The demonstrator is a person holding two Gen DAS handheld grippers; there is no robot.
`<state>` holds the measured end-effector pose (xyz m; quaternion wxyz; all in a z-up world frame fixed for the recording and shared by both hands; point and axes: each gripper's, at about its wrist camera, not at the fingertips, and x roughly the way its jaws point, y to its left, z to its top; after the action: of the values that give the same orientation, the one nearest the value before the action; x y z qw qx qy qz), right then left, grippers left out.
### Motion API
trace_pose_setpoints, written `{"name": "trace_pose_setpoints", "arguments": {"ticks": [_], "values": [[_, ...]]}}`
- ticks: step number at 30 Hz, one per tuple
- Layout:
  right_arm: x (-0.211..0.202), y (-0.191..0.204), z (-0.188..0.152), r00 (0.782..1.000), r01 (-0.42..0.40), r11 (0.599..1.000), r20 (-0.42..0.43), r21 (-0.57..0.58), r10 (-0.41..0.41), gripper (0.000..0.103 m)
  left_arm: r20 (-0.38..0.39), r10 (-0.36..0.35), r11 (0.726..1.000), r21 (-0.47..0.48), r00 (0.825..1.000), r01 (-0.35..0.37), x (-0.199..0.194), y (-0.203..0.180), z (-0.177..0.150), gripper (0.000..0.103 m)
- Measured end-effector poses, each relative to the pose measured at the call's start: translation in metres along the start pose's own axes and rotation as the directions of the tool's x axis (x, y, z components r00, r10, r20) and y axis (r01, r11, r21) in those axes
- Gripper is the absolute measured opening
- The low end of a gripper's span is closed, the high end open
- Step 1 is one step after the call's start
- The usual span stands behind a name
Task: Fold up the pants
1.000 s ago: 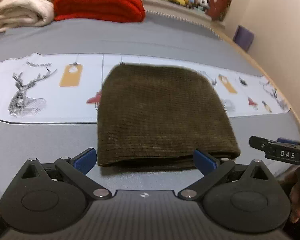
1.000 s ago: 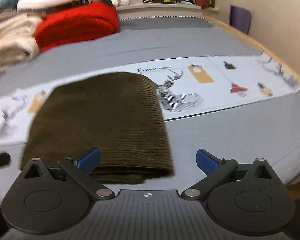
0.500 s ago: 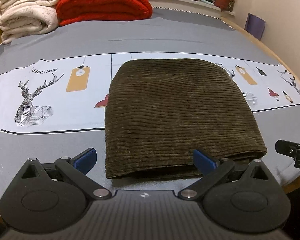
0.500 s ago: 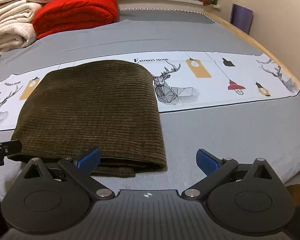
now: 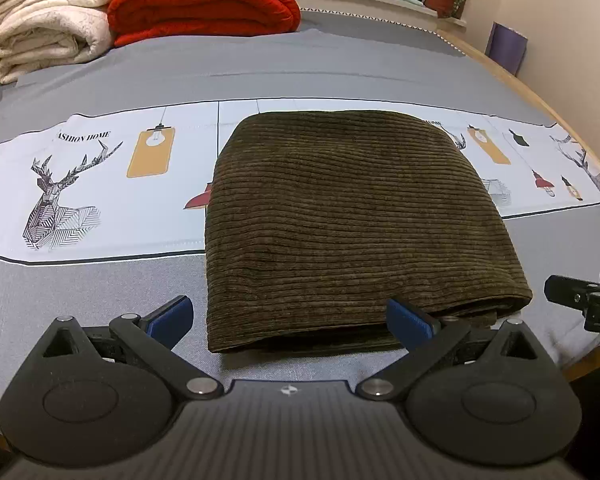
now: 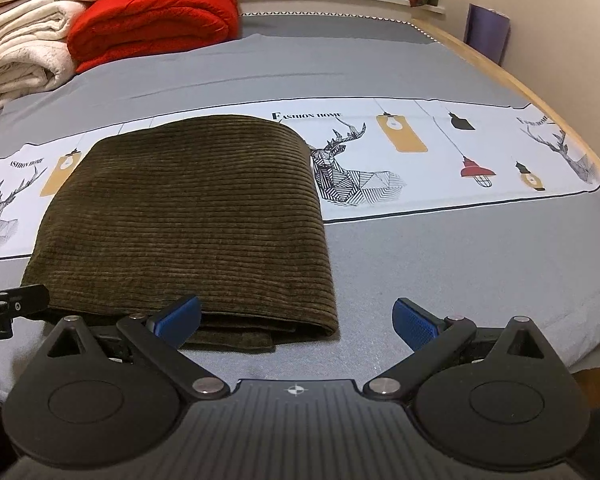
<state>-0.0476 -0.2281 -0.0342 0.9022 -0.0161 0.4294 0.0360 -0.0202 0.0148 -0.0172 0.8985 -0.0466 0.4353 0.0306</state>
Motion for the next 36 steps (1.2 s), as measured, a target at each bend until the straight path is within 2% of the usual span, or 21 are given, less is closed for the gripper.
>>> {"name": "trace_pose_setpoints", "arguments": {"ticks": [36], "values": [[0.0051, 0.0055, -0.0026, 1.000, 0.005, 1.000, -0.016, -0.024, -0.006, 0.101, -0.004, -0.022, 0.999, 0.042, 1.000, 0.022, 0.0022, -0.0021, -0.0028, 0.103]]}}
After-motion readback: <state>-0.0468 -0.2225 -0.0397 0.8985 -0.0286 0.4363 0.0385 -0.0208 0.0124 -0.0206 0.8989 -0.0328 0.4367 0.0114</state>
